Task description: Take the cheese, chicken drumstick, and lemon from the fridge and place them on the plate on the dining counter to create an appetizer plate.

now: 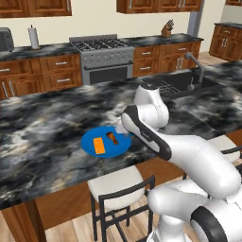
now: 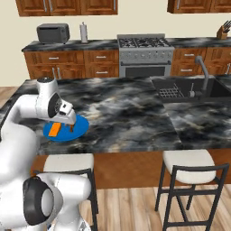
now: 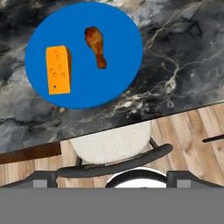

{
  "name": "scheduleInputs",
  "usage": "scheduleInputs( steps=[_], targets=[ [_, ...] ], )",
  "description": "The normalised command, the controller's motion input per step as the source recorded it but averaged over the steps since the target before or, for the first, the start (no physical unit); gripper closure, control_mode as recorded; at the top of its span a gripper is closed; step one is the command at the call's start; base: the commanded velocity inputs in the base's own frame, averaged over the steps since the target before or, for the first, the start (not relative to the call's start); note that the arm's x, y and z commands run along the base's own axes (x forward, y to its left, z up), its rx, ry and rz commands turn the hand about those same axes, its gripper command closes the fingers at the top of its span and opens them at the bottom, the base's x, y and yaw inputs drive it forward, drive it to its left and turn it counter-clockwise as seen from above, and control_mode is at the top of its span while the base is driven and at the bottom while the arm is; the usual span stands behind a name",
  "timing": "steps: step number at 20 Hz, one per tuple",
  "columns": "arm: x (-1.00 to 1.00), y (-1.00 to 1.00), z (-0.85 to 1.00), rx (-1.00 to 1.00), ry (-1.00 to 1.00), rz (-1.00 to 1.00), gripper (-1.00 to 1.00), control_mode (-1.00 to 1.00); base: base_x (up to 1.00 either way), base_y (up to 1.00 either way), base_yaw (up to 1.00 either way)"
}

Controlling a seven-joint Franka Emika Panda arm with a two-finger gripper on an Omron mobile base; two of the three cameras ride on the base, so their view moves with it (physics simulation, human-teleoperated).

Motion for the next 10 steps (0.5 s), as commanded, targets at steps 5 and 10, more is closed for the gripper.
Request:
scheduleInputs(
  steps=[5, 10],
  targets=[
    [-1.0, -0.39, 1.0, 0.0, 0.0, 0.2, -1.0, -1.0, 0.0, 0.0, 0.0],
    [-0.7, -0.44, 0.76, 0.0, 0.0, 0.15, -1.0, -1.0, 0.0, 0.0, 0.0]
  ],
)
